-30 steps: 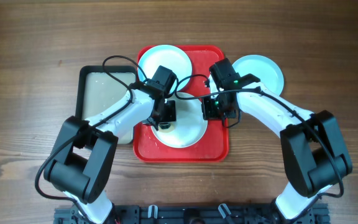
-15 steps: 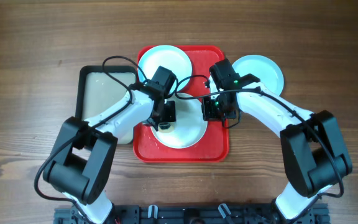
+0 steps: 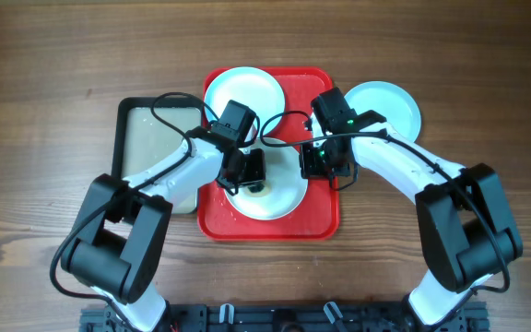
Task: Clean dirty plates on tray and stack at the side
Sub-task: 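Scrub the white plate with the sponge while right gripper holds it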
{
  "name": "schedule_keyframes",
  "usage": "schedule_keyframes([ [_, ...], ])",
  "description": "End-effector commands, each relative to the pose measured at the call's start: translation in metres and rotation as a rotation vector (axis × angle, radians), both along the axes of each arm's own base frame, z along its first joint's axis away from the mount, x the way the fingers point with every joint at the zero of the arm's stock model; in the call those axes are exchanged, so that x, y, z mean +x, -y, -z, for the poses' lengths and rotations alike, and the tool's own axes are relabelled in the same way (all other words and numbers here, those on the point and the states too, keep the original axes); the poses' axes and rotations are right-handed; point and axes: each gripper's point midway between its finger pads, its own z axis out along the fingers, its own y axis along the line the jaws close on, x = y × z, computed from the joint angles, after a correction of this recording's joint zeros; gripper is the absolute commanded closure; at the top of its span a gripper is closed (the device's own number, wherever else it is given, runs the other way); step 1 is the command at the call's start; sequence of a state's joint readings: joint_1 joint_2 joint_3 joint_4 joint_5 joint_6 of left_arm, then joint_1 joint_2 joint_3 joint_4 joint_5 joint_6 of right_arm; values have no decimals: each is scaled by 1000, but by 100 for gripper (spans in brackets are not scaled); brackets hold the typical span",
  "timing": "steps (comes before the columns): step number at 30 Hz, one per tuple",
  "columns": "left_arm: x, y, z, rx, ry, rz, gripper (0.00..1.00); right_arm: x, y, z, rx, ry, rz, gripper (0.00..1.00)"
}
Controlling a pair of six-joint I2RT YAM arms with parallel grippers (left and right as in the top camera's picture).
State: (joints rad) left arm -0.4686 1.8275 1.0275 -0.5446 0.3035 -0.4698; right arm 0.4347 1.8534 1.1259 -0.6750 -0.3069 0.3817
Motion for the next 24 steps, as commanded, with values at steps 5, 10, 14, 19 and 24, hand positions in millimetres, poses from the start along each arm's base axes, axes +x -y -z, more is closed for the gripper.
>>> schedule_keyframes([
  [5,-18,22,-23,-125,-13,69,96,-7,-17,2,77,-41,-15,96],
  [10,6,-10,-88,-27,223,-4,96,-7,-17,2,77,-42,-15,96],
  [14,2,-61,-92,173,246,-89,96,-7,-17,2,77,-41,-14,96],
  [19,-11,-65,-57,224,147,-70,96,-6,-18,2,80,-36,-15,96],
  [24,-7,-63,-17,259,76,-59,96,-5,-18,2,81,-32,-16,96],
])
